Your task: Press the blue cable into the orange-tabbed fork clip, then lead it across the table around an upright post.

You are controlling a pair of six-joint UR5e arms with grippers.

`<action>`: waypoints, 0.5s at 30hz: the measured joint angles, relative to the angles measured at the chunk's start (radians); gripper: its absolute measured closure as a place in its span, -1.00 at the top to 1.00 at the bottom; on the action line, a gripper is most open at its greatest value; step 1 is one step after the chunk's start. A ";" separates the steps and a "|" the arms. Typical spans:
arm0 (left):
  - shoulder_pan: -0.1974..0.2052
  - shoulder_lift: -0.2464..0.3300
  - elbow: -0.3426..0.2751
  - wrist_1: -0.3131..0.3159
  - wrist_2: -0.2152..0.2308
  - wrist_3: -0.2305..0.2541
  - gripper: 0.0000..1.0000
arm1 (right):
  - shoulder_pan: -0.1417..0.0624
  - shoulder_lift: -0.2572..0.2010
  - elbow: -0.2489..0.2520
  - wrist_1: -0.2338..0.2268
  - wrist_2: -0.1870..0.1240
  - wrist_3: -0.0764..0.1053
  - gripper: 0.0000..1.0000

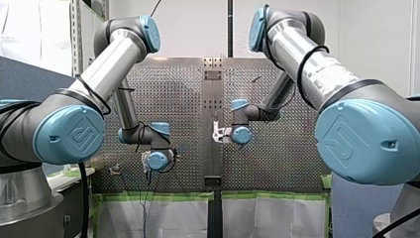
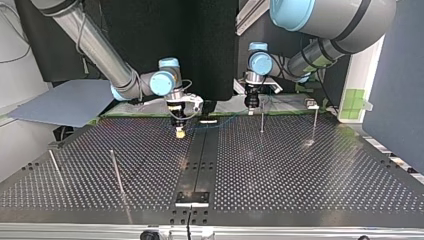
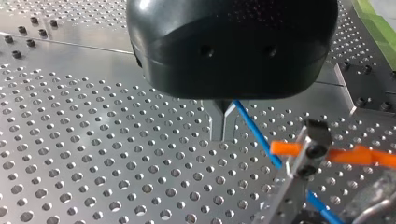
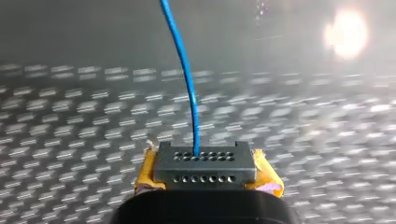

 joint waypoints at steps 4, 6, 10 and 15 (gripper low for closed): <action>-0.002 0.000 0.000 0.000 0.003 0.000 -0.97 | 0.004 -0.031 -0.027 0.028 -0.001 -0.002 -1.00; -0.002 0.000 0.000 0.000 0.004 0.000 -0.97 | 0.006 -0.049 -0.043 0.046 -0.001 -0.003 -1.00; -0.003 0.000 0.000 0.000 0.005 0.000 -0.97 | 0.011 -0.083 -0.069 0.079 -0.002 -0.004 -1.00; -0.007 0.001 0.000 0.000 0.017 0.001 -0.97 | 0.014 -0.128 -0.082 0.115 -0.003 -0.006 -1.00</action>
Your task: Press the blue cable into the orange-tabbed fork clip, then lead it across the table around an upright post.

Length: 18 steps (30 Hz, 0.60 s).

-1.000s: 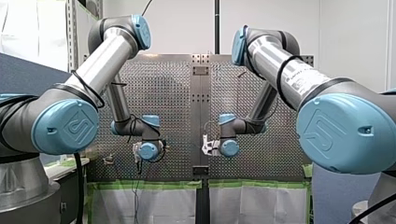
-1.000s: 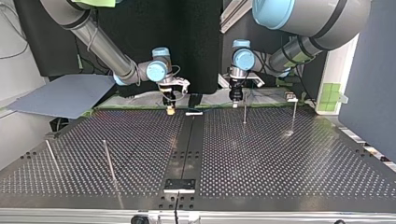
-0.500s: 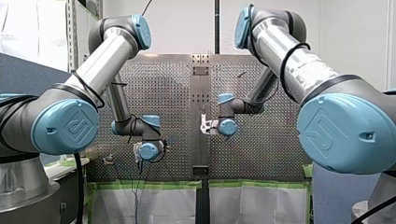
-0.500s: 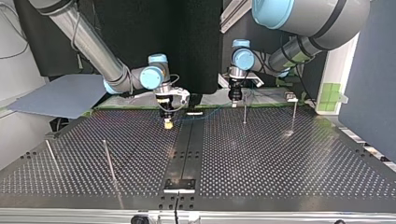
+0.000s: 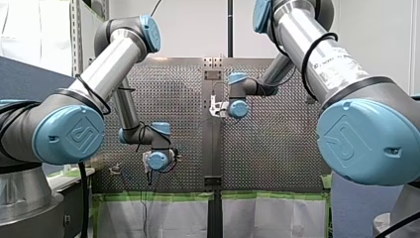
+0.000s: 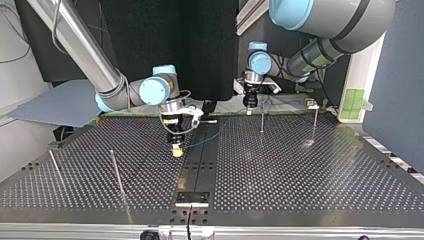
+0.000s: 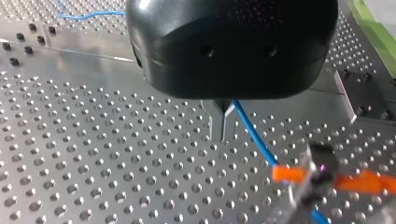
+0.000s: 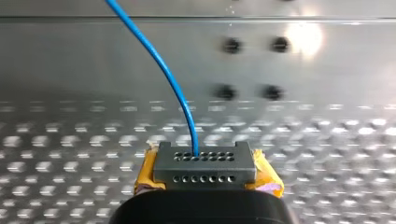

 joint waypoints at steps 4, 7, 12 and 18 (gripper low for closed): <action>-0.007 0.001 0.000 -0.006 0.019 -0.003 -0.97 | 0.000 -0.038 -0.001 0.011 0.000 -0.002 -1.00; -0.013 0.002 0.000 -0.013 0.024 -0.014 -0.97 | 0.000 -0.065 -0.001 0.017 -0.001 -0.003 -1.00; -0.018 0.013 0.000 -0.016 0.029 -0.053 -0.97 | 0.001 -0.110 -0.002 0.020 -0.001 -0.003 -1.00; -0.023 0.059 0.000 -0.023 0.029 -0.104 -0.97 | 0.000 -0.155 -0.002 0.026 0.000 -0.003 -1.00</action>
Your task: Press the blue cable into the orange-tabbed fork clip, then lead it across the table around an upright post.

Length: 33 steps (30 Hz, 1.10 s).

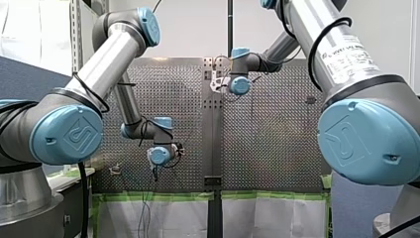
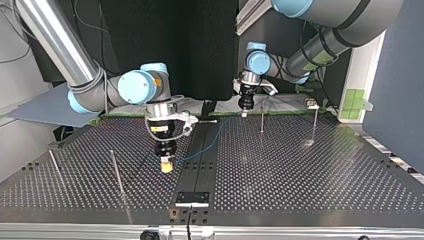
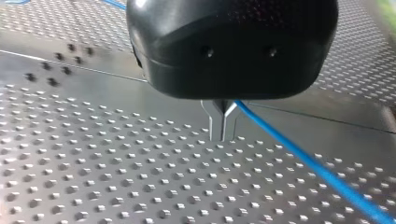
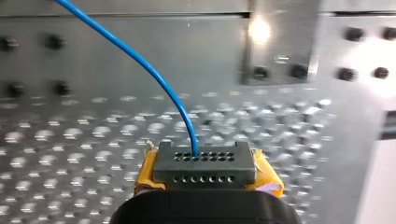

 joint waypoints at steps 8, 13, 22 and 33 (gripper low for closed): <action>0.000 0.069 0.002 -0.037 -0.006 -0.069 -0.97 | 0.003 -0.028 0.000 0.003 0.002 0.000 -1.00; -0.006 0.116 0.026 -0.064 0.002 -0.116 -0.97 | 0.004 -0.033 0.000 0.012 0.002 0.000 -1.00; -0.031 0.196 0.098 -0.121 -0.002 -0.172 -0.97 | -0.004 -0.064 0.000 0.017 0.001 0.005 -1.00; -0.054 0.270 0.165 -0.193 0.001 -0.176 -0.97 | -0.016 -0.076 0.000 0.017 0.002 0.012 -1.00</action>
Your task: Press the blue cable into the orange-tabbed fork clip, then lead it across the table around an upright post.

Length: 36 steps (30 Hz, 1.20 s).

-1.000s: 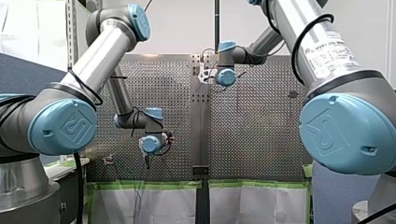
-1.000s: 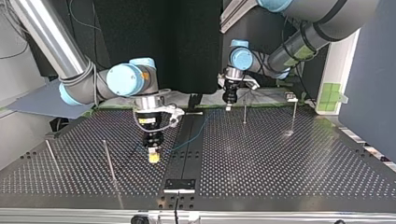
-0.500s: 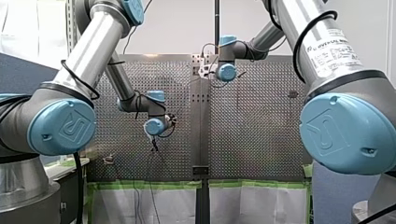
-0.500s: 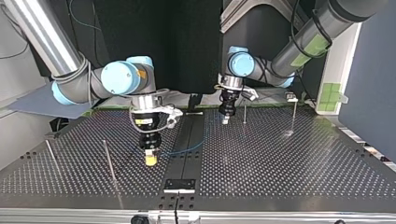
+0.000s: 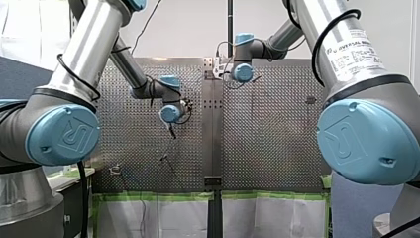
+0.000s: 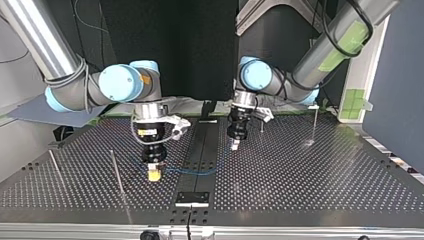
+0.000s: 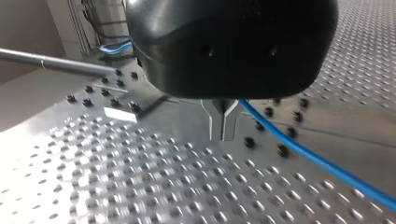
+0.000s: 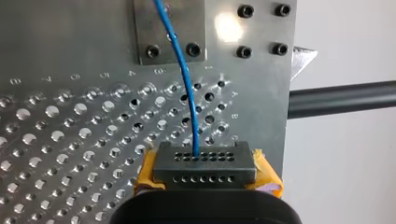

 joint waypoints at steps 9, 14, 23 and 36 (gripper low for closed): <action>-0.031 0.010 0.074 -0.074 0.012 0.000 -0.97 | -0.010 -0.028 0.000 0.012 0.001 0.005 -1.00; -0.042 0.032 0.116 -0.116 0.010 -0.008 -0.97 | -0.018 -0.031 0.000 0.025 0.004 0.006 -1.00; -0.064 0.045 0.196 -0.195 0.019 -0.020 -0.97 | -0.035 -0.033 0.000 0.046 0.013 0.007 -1.00; -0.095 0.046 0.317 -0.304 0.023 -0.021 -0.97 | -0.066 -0.066 0.000 0.051 0.013 0.025 -1.00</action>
